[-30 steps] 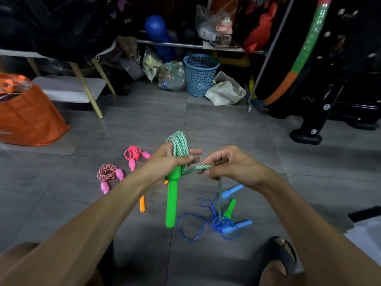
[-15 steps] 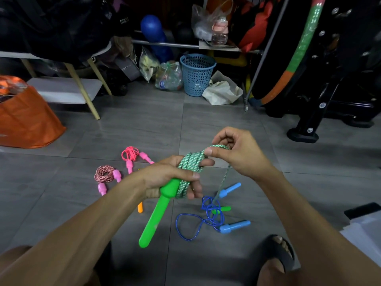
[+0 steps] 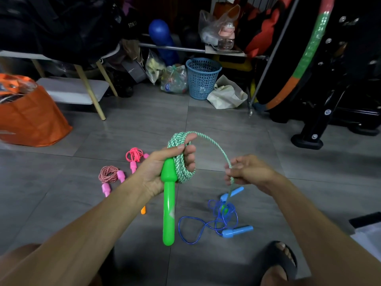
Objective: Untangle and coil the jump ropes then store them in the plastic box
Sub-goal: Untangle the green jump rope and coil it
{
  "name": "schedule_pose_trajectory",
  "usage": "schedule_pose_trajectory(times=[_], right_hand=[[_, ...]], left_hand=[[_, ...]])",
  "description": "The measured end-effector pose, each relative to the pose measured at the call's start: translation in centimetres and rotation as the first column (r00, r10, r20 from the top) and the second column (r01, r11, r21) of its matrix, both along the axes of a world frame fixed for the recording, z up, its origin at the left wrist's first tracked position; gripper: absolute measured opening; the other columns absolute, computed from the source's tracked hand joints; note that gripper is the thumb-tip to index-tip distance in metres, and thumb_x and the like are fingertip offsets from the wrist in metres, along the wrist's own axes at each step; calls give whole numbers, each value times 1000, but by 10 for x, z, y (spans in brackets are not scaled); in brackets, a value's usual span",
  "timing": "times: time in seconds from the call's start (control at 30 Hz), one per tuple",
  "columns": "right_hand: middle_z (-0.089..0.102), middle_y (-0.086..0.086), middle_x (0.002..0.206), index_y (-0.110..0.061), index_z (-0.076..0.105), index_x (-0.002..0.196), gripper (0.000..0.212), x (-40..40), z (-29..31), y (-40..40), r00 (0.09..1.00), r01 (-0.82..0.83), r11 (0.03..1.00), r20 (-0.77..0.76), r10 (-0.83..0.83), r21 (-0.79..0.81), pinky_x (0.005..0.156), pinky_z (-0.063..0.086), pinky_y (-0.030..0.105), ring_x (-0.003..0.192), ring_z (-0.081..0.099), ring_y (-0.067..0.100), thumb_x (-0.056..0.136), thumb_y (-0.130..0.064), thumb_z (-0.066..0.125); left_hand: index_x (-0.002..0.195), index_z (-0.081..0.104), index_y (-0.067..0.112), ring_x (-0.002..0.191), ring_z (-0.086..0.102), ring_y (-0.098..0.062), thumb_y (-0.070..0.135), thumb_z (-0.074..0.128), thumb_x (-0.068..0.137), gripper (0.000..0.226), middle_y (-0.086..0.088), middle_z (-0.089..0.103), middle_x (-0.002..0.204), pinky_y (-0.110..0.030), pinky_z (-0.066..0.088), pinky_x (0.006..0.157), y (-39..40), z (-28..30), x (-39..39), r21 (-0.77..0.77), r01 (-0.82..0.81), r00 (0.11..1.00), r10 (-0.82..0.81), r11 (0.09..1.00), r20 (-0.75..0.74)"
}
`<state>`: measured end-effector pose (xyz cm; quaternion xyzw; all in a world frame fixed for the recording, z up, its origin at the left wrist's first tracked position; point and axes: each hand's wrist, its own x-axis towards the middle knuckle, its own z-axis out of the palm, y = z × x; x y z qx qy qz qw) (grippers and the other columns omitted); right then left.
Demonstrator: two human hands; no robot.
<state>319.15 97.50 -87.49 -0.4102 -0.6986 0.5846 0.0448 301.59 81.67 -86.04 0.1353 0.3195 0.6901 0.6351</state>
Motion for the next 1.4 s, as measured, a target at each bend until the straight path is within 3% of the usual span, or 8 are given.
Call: schedule_pose_trajectory(times=[0.1,0.4,0.53,0.7,0.97,1.03,1.17,1.4], right_hand=[[73,9,84,-12,51,95,13,-11,7,-10,991,-17,993,-133,2,-117,53,50,23,49,61,18,89,-8,61],[65,2,61,-19,61,75,16,-25,2,-19,986,104,945,-160,-56,311,51,40,23,48,48,15,89,-11,60],[60,-6,59,-23,65,74,16,-25,-8,-23,975,-216,826,164,151,520,61,41,21,57,54,10,84,-12,60],[64,1,63,-11,71,83,10,-35,6,-55,901,-412,843,16,433,346,64,48,22,58,59,5,87,-8,62],[62,6,63,3,69,93,12,-24,24,-55,933,-347,920,-32,358,182,61,48,24,55,56,8,83,-1,64],[63,7,64,3,69,89,11,-18,29,-49,944,-317,930,-29,327,187,67,47,30,61,57,13,81,3,62],[65,8,68,-7,68,90,21,-16,33,-47,964,-191,966,-151,218,175,73,45,29,68,58,17,80,9,58],[59,1,74,-18,57,102,31,-13,14,-24,957,-160,957,-201,211,242,73,43,31,73,52,20,81,3,66]], left_hand=[[125,58,13,55,59,-6,11,53,77,48,4,72,83,-22,53,56,3,1,-3,3,-81,997,81,997,-7],[115,61,4,50,55,-6,11,54,75,42,4,69,76,-21,50,52,5,2,-2,-119,-30,999,26,992,-36],[123,59,13,57,61,-7,14,53,78,45,4,72,83,-22,54,57,6,4,0,-27,-38,999,38,999,-7],[122,53,14,82,71,-16,10,52,79,44,-3,72,107,-28,56,77,9,4,5,14,-70,997,70,997,-13],[127,41,7,102,66,-26,-3,46,94,35,4,56,133,-38,47,92,18,-5,0,-94,-234,906,182,968,-383],[125,42,7,101,67,-26,-2,49,93,34,2,54,135,-41,47,95,18,-11,1,-133,-218,774,89,967,-626],[95,53,13,79,67,-22,26,59,91,15,-2,70,96,-44,54,80,14,-22,9,-246,-121,390,-182,962,-903],[120,52,13,53,54,-22,4,73,77,49,-7,60,58,-29,46,57,5,-13,2,-351,156,423,-384,923,-821]])
